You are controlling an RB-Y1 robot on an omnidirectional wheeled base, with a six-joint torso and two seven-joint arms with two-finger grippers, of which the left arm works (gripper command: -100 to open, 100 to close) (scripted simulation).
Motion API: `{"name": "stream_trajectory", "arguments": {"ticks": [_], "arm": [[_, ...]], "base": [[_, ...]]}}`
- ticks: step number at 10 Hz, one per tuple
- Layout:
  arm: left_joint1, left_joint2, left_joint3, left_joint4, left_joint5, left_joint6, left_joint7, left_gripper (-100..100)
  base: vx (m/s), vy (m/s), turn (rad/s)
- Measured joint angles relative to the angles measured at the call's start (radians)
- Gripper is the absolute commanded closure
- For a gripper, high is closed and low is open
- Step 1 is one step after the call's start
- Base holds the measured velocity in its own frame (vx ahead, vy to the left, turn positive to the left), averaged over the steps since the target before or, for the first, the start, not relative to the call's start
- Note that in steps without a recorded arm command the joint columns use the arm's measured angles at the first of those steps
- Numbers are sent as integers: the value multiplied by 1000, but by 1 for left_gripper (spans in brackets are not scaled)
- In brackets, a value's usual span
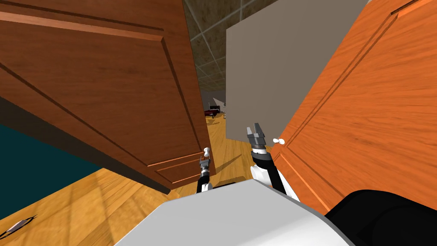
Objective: Push the door open
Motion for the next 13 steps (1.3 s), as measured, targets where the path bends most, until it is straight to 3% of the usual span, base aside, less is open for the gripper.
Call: {"name": "stream_trajectory", "arguments": {"ticks": [1, 2, 7, 9, 13], "arm": [[0, -9, 1, -3, 1, -1, 1, -100], [0, -11, 1, -3, 1, -1, 1, 100], [1, -12, -2, -2, 0, 5, 1, 100], [0, -13, 0, 10, 5, 5, 1, 100], [7, 12, 33, -32, 39, 21, -29, 100]], "base": [[78, -4, -6], [-11, -5, -19], [-14, -1, -1], [129, -54, 32], [165, -58, 46]]}}
